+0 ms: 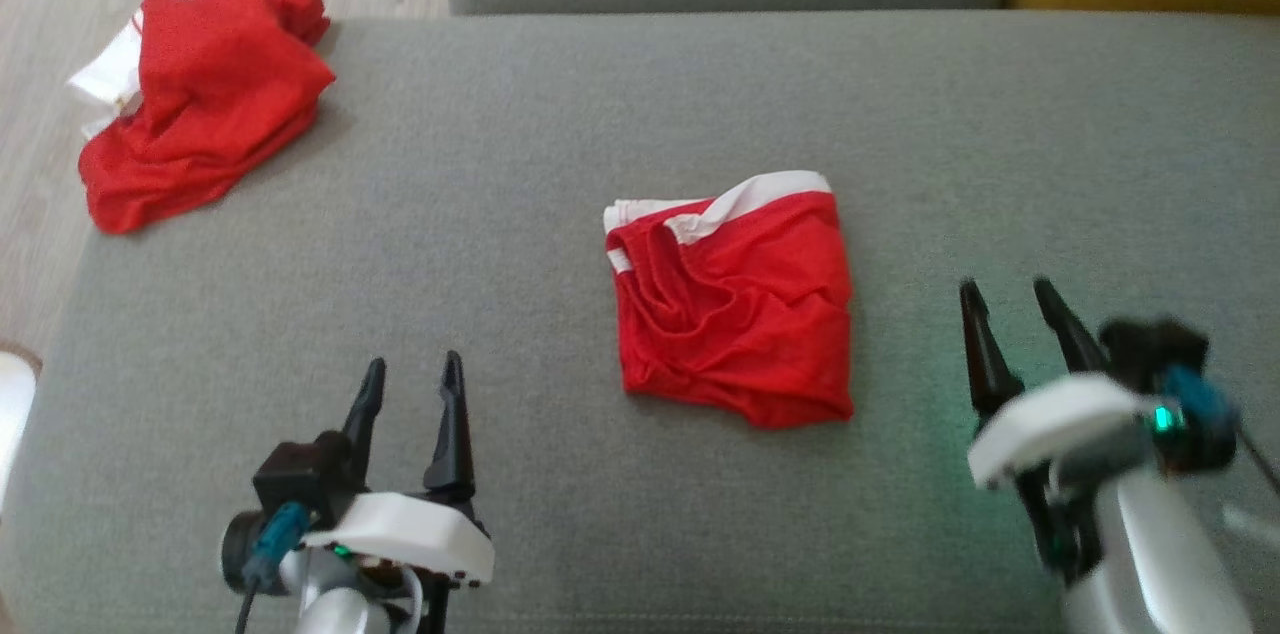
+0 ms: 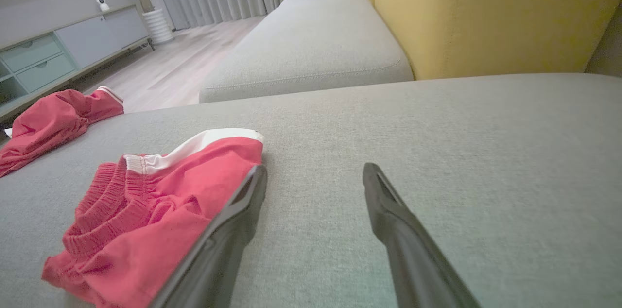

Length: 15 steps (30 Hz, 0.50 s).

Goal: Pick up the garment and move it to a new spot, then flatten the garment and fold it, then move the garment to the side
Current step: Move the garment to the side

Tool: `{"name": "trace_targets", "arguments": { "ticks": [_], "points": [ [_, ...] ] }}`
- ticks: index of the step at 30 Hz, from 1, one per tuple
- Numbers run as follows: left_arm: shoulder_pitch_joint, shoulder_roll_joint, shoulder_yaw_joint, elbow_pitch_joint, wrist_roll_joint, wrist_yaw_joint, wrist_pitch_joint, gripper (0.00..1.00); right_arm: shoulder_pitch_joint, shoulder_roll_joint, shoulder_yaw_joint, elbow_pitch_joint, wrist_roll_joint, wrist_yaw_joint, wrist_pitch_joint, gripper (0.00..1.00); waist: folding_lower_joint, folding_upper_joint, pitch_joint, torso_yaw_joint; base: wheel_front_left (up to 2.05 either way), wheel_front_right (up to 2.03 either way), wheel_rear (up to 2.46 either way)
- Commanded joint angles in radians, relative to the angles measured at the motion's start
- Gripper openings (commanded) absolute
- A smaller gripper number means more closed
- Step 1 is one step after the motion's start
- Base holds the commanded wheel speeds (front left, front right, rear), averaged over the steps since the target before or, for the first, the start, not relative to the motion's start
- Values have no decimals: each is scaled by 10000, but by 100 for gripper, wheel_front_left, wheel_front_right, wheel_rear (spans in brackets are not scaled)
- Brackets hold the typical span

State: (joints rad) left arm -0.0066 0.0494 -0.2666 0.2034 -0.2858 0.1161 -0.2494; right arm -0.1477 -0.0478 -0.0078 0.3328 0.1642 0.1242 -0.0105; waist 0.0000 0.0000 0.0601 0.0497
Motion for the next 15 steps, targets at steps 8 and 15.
{"name": "trace_targets", "arguments": {
  "ticks": [8,15],
  "points": [
    [-811,9,-98,-401,-359,157,-124,100,-2247,-94,559,559,531,65,2509,100,0,0,805,638,0,0,0],
    [-1006,9,-230,-433,-473,245,-124,100,-2976,-547,1083,1362,1237,65,3686,100,0,0,1216,1092,0,0,0]
  ]
}}
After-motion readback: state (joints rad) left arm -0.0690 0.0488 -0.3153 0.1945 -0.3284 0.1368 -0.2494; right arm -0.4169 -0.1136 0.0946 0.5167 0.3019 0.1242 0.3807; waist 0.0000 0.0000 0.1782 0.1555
